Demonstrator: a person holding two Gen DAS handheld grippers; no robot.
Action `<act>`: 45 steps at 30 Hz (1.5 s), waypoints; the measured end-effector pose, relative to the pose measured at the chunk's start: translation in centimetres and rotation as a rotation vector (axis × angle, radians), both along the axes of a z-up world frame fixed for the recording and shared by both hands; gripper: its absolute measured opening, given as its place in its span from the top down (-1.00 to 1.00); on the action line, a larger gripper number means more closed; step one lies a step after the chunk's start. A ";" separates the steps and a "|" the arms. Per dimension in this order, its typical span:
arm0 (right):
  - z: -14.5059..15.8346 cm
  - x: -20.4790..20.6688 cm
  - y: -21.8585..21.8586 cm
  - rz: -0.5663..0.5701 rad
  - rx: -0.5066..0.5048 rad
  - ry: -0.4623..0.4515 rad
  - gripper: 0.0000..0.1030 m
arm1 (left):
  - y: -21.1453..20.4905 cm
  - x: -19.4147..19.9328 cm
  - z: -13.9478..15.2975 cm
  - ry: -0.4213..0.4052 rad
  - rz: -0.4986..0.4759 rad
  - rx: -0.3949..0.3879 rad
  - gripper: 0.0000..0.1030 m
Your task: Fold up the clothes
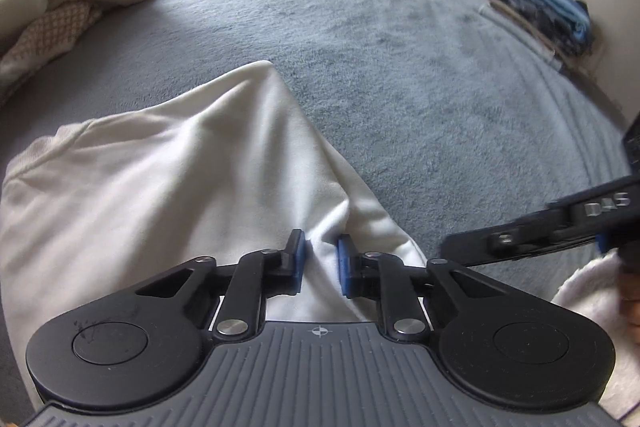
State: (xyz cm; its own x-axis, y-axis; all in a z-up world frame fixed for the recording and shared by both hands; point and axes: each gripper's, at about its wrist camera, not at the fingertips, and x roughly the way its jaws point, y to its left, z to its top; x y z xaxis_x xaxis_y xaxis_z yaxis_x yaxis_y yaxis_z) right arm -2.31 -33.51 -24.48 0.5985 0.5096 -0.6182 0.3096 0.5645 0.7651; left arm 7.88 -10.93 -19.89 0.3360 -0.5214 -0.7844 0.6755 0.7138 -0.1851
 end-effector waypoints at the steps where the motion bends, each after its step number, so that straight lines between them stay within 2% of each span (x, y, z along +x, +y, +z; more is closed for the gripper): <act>1: -0.5 0.7 0.2 0.013 0.016 0.008 0.58 | 0.4 0.1 0.1 0.010 0.009 -0.030 0.76; 3: -0.8 1.2 0.9 0.045 0.052 -0.020 0.69 | 1.6 0.2 0.4 0.028 0.036 -0.094 0.78; 4: -0.4 1.2 1.5 0.070 0.043 -0.057 0.82 | 2.1 0.3 0.6 0.035 0.048 -0.126 0.79; 5: 0.1 1.2 2.1 0.095 0.032 -0.095 0.86 | 2.6 0.3 0.9 0.039 0.058 -0.151 0.79; 7: 1.5 1.0 3.5 0.158 -0.021 -0.191 0.90 | 3.4 0.4 1.4 0.046 0.073 -0.197 0.79; 9: 2.2 0.9 4.6 0.209 -0.060 -0.239 0.90 | 4.0 0.5 1.8 0.054 0.087 -0.235 0.80; 11: 1.9 1.3 5.1 0.214 -0.063 -0.212 0.90 | 4.2 0.7 1.8 0.065 0.099 -0.253 0.83; 15: 0.2 1.6 3.5 0.124 0.007 -0.106 0.90 | 3.4 1.0 1.5 0.076 0.097 -0.257 0.84; 18: -0.4 1.3 2.7 0.065 0.063 -0.090 0.90 | 2.7 1.1 1.2 0.078 0.085 -0.247 0.84; 21: -1.2 1.8 2.8 0.047 0.071 -0.053 0.87 | 2.1 1.2 0.8 0.087 0.082 -0.210 0.82; 24: -1.4 2.0 2.6 0.019 0.062 -0.046 0.86 | 2.3 1.2 0.9 0.092 0.092 -0.216 0.78; 28: -1.4 2.2 2.5 -0.001 0.048 -0.051 0.86 | 4.2 1.1 1.7 0.079 0.129 -0.270 0.44; 32: -1.2 1.9 2.3 -0.003 0.041 -0.077 0.85 | 6.9 1.2 2.4 0.065 0.195 -0.302 0.37; 36: -1.0 2.2 2.7 -0.005 0.022 -0.088 0.84 | 8.9 1.1 2.2 0.080 0.224 -0.296 0.36; 40: -0.5 2.7 3.6 0.012 -0.027 -0.095 0.84 | 6.9 1.0 1.9 0.084 0.136 -0.274 0.27; 41: -0.4 2.8 3.7 0.015 -0.041 -0.098 0.84 | 5.9 1.1 1.8 0.073 0.107 -0.250 0.21; 45: 0.0 2.8 3.9 0.018 -0.083 -0.100 0.84 | 2.1 1.2 0.9 0.032 0.028 -0.126 0.20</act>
State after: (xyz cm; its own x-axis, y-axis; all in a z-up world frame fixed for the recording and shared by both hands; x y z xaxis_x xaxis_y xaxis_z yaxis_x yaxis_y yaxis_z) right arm 0.46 -29.64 -24.47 0.6501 0.4703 -0.5968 0.2234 0.6324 0.7417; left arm 9.05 -8.82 -19.01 0.3276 -0.6074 -0.7236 0.6481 0.7018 -0.2957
